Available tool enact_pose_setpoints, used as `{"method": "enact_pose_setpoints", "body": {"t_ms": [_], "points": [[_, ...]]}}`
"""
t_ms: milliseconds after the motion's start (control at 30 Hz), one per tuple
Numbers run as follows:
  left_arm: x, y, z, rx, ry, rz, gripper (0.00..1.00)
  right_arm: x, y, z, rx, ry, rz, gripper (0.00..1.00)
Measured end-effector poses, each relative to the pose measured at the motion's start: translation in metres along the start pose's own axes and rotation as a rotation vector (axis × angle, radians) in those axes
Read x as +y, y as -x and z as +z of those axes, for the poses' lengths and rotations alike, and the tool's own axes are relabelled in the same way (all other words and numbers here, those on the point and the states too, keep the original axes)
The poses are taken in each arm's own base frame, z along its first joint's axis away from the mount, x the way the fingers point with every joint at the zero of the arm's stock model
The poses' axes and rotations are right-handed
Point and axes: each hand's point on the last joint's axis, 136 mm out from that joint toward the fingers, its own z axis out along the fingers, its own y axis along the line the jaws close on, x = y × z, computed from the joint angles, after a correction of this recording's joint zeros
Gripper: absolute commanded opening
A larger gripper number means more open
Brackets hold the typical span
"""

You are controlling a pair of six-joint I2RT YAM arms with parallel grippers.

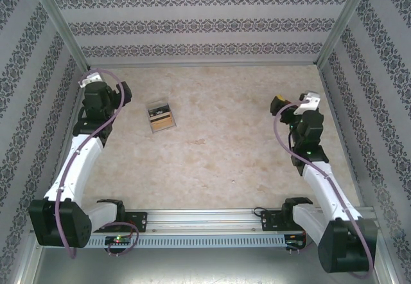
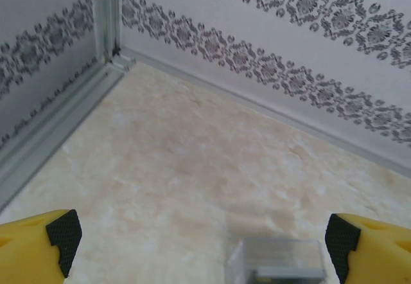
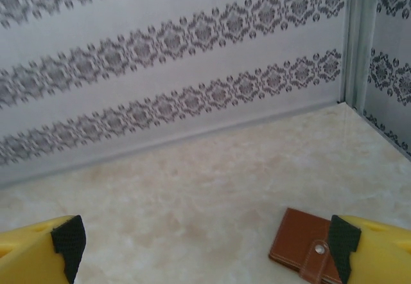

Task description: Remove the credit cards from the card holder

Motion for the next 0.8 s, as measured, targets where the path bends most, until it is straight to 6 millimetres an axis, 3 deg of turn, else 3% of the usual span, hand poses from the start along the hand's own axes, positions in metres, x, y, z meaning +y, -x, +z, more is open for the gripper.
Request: {"method": "enact_pose_setpoints", "body": {"t_ms": [100, 233, 567, 800], "points": [[-0.004, -0.019, -0.004, 0.094, -0.032, -0.043, 0.99, 0.0, 0.007, 0.003, 0.045, -0.024, 0.052, 0.98], [-0.01, -0.048, -0.008, 0.23, -0.078, -0.077, 0.99, -0.011, -0.003, 0.034, 0.187, -0.125, 0.067, 0.98], [-0.027, -0.077, -0.026, 0.393, -0.175, -0.086, 1.0, -0.086, -0.082, 0.127, 0.597, -0.383, 0.101, 0.98], [-0.031, -0.077, -0.044, 0.398, -0.203, -0.08, 1.0, -0.111, -0.122, 0.165, 0.751, -0.434, 0.135, 0.98]]}}
